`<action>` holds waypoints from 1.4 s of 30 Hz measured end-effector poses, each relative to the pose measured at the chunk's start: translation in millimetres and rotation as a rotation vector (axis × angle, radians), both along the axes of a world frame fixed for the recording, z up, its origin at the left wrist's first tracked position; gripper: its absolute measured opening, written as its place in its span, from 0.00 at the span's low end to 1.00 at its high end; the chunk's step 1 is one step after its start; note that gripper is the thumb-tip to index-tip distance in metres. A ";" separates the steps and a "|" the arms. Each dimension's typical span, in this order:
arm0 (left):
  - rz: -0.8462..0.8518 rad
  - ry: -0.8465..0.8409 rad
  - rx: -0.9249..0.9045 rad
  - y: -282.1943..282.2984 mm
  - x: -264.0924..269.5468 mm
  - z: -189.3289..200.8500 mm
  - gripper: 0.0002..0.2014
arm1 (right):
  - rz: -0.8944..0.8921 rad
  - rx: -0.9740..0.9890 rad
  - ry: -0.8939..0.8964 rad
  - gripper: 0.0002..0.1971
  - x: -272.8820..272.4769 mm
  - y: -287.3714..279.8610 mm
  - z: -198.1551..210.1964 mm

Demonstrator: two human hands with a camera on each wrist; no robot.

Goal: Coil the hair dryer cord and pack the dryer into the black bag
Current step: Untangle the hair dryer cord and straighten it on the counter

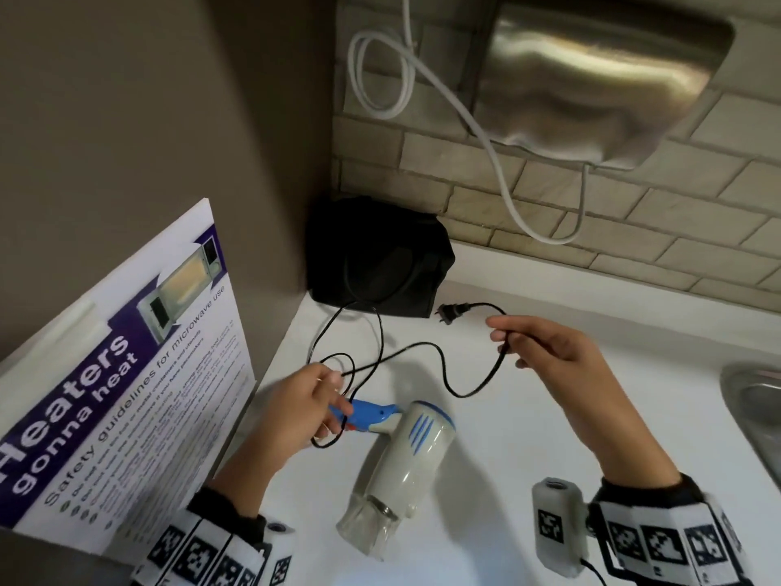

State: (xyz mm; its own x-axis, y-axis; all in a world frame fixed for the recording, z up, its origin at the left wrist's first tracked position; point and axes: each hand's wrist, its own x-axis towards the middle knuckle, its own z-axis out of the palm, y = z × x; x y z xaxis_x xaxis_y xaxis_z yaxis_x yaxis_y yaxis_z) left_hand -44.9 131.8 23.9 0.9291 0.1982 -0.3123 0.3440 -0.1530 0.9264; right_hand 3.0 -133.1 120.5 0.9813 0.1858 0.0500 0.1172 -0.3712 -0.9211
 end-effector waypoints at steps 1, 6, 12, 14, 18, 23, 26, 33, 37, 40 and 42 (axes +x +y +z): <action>0.037 -0.031 -0.015 0.8 1.6 0.9 0.11 | -0.020 -0.025 0.009 0.19 0.8 -6.6 -3.5; 0.063 -0.160 0.003 0.4 4.0 13.2 0.11 | -0.084 -0.233 0.058 0.22 13.6 -24.9 -39.0; 0.021 -0.216 0.044 -3.7 6.4 25.1 0.10 | -0.062 -0.459 0.111 0.20 27.0 -26.8 -74.9; 0.014 -0.224 0.009 -7.7 7.1 28.4 0.10 | -0.019 -0.553 0.114 0.23 24.9 -18.6 -73.3; -0.033 -0.239 -0.018 -14.4 7.0 36.9 0.09 | 0.032 -0.691 -0.181 0.26 13.9 13.3 -59.8; -0.088 -0.320 0.035 -24.0 8.1 42.2 0.11 | 0.303 -0.436 -0.517 0.20 -0.5 83.4 -48.8; -0.030 -0.339 0.046 -27.0 7.4 42.8 0.14 | 0.320 -0.370 -0.514 0.15 2.9 110.1 -60.4; 0.082 -0.338 -0.138 -22.0 2.5 37.1 0.18 | 0.339 -0.222 -0.416 0.14 28.4 107.2 -72.2; 0.172 -0.392 -0.279 -5.8 3.0 41.1 0.17 | 0.311 -0.244 -0.345 0.14 46.4 82.9 -86.4; 0.179 -0.439 -0.305 -0.6 0.7 49.3 0.17 | 0.295 -0.278 -0.311 0.12 59.7 65.1 -100.1; 0.180 -0.471 -0.323 0.9 -2.3 56.5 0.17 | 0.252 -0.285 -0.285 0.14 70.6 52.8 -110.6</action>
